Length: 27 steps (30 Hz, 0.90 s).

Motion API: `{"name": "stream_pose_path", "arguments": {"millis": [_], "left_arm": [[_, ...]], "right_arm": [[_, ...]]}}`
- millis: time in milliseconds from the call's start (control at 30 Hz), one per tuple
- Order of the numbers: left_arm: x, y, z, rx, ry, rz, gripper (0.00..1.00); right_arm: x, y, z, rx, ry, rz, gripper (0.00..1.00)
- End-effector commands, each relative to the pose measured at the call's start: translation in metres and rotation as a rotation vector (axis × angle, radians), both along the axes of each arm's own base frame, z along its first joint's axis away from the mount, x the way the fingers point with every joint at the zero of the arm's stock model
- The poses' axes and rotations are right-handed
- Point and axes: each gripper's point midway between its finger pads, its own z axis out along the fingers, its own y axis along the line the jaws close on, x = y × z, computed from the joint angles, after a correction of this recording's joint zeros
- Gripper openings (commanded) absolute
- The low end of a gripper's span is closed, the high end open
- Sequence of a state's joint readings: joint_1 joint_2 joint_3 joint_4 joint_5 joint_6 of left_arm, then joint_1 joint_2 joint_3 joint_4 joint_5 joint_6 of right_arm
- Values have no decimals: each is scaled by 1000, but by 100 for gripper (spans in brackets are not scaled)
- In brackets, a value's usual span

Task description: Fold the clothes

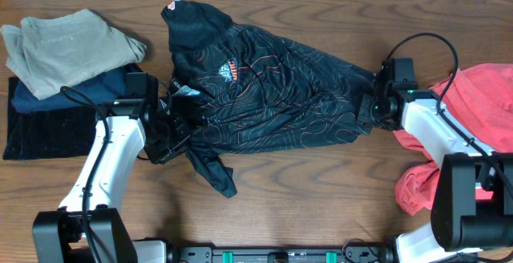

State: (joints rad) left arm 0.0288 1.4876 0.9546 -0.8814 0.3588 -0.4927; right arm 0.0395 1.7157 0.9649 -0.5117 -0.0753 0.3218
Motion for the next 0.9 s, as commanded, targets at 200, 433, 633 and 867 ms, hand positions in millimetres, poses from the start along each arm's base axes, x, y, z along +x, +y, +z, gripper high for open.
{"name": "stream_pose_path", "arguments": {"millis": [200, 433, 633, 867], "left_arm": [[0, 2, -1, 16, -7, -15, 6], [0, 2, -1, 16, -7, -15, 6], [0, 2, -1, 16, -8, -15, 6], [1, 2, -1, 17, -12, -14, 6]], "right_arm": [[-4, 12, -10, 10, 20, 33, 44], [-6, 16, -19, 8, 32, 45, 38], [3, 17, -17, 10, -6, 45, 34], [9, 10, -14, 4, -25, 25, 29]]}}
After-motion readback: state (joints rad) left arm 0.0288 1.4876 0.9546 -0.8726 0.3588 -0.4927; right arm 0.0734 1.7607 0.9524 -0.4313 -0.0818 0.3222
